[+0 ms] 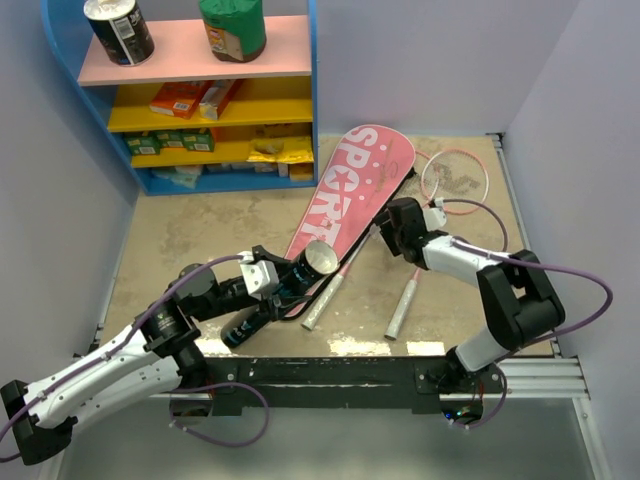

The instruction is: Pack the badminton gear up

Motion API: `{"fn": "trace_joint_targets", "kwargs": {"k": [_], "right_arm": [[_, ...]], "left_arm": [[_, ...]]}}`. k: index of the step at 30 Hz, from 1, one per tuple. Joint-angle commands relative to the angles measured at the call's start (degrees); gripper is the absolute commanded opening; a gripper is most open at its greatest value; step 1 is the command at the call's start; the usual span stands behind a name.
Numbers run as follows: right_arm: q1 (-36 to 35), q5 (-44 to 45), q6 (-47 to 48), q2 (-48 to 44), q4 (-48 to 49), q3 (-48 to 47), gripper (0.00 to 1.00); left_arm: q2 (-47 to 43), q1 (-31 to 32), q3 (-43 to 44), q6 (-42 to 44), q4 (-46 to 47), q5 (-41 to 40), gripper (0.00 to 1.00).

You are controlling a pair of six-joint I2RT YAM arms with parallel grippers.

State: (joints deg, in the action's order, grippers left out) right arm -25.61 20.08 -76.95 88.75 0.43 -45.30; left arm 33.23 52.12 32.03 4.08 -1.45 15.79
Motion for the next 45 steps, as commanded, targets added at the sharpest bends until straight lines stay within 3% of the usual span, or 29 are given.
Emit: {"fn": "trace_joint_targets", "kwargs": {"k": [1, 19, 27, 31, 39, 45], "right_arm": [[2.3, 0.6, -1.4, 1.9, 4.5, -1.5, 0.68], [8.2, -1.8, 2.5, 2.9, 8.6, -0.8, 0.55], [8.5, -3.3, 4.3, 3.0, 9.2, -1.4, 0.26], [8.5, -3.6, 5.5, 2.0, 9.0, -1.5, 0.0], [8.5, -3.4, 15.6, -8.9, 1.2, -3.1, 0.0], [8.6, -10.7, 30.8, -22.1, -6.2, -5.2, 0.0]], "left_arm": [[-0.6, -0.3, 3.0, -0.6, 3.4, 1.2, 0.0], [1.3, -3.0, 3.0, -1.2, 4.1, 3.6, 0.0], [1.6, -4.0, 3.0, -1.6, 4.6, 4.9, 0.0], [1.5, -4.1, 2.9, -1.6, 4.6, 5.0, 0.0], [2.2, -4.1, 2.9, -1.4, 4.6, 5.3, 0.0], [3.9, -4.0, 3.1, -0.5, 3.5, 5.5, 0.0]]}}
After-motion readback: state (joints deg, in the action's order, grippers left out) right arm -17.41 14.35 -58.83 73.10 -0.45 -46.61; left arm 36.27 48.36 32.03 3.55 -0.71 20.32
